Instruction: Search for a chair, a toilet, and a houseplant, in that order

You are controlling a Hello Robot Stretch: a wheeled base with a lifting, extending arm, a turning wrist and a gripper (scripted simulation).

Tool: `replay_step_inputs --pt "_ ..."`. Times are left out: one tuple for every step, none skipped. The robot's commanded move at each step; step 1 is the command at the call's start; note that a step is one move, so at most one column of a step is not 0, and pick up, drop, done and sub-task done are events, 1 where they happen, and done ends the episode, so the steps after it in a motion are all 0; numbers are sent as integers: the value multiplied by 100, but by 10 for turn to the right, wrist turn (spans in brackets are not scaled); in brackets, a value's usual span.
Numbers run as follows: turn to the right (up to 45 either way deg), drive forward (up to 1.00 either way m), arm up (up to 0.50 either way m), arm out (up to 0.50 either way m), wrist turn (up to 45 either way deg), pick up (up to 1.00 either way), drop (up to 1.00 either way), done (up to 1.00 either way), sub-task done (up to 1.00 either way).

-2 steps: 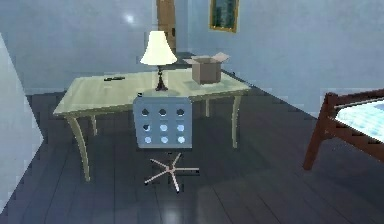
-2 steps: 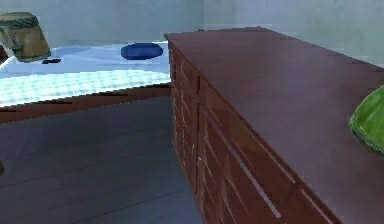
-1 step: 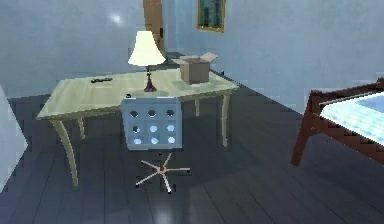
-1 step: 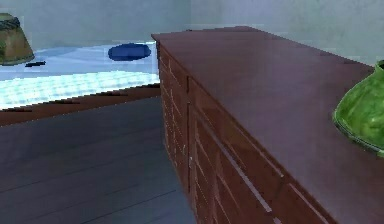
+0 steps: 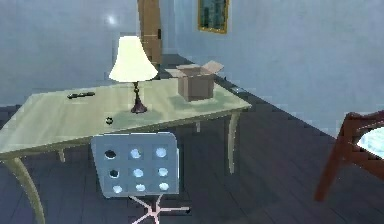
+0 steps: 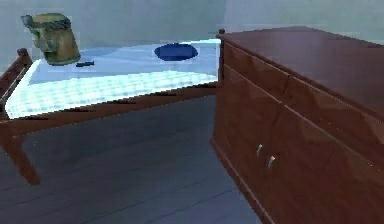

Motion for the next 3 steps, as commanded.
replay_step_inputs --pt "-150 0 0 0 0 0 0 0 0" --pt "0 0 0 0 0 0 0 0 100" --pt "390 0 0 0 0 0 0 0 0"
